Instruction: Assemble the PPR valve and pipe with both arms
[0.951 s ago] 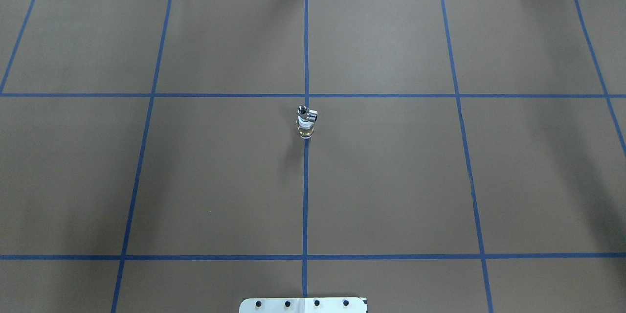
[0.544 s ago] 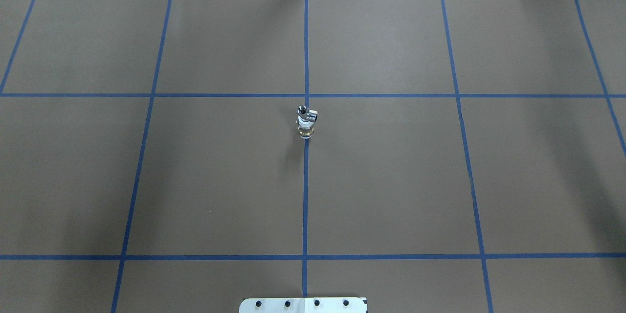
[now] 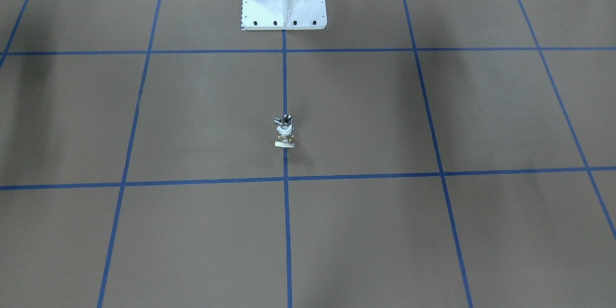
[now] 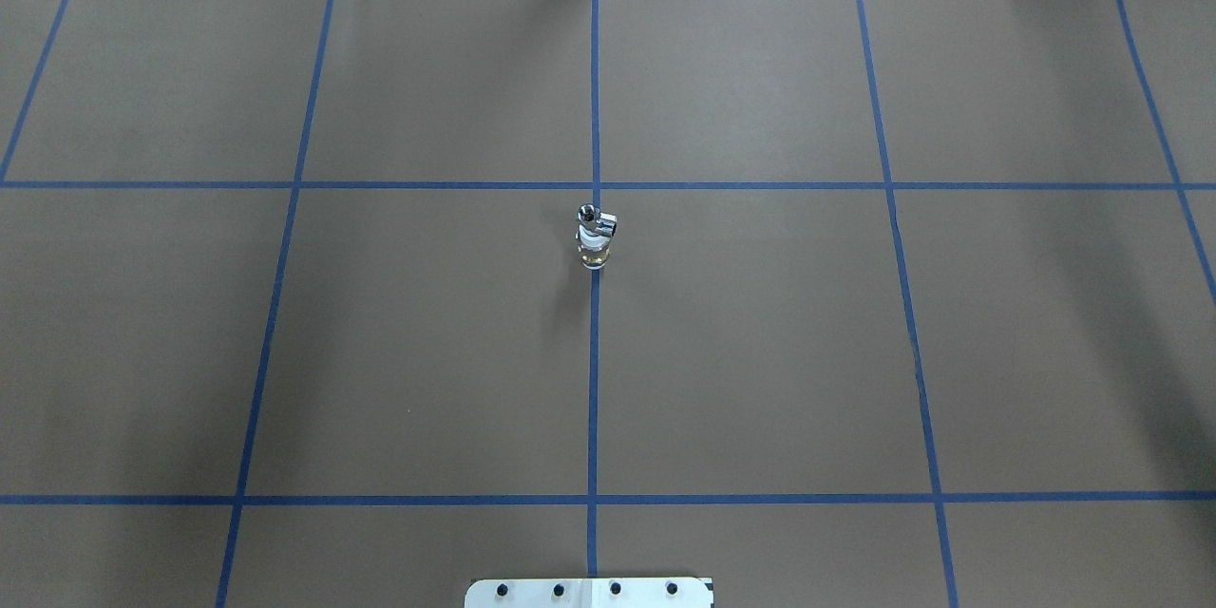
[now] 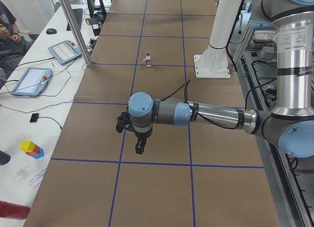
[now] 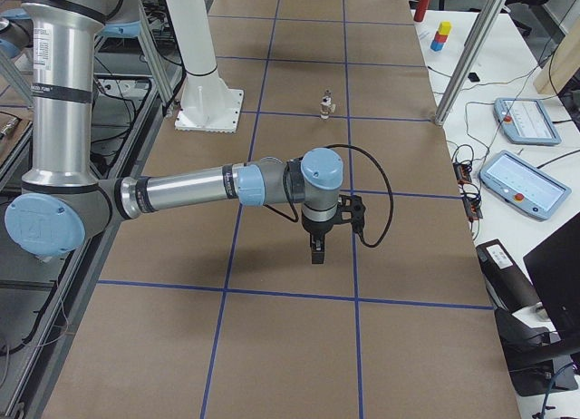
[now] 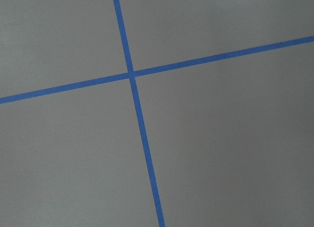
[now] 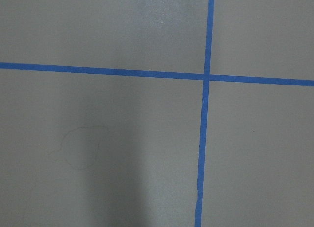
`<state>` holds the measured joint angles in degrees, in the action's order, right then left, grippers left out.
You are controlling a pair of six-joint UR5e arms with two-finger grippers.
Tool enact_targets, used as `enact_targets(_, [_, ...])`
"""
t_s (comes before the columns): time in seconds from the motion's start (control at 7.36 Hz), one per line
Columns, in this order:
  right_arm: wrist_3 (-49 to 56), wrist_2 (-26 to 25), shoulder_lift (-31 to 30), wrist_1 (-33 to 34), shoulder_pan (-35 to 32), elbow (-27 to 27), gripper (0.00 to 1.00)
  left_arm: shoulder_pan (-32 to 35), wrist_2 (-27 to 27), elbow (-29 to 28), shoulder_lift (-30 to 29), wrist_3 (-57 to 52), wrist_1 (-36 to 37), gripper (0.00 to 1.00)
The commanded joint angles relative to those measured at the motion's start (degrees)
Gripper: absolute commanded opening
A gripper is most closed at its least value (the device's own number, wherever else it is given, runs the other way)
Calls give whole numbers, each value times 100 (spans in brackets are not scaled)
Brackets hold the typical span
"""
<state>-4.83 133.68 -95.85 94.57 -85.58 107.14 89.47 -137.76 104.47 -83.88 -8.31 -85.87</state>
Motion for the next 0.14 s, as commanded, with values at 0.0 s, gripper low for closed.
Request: enact_targets(0.0, [0,0,-4,0,-2,0,100,0,3,3,3,-4,0,100])
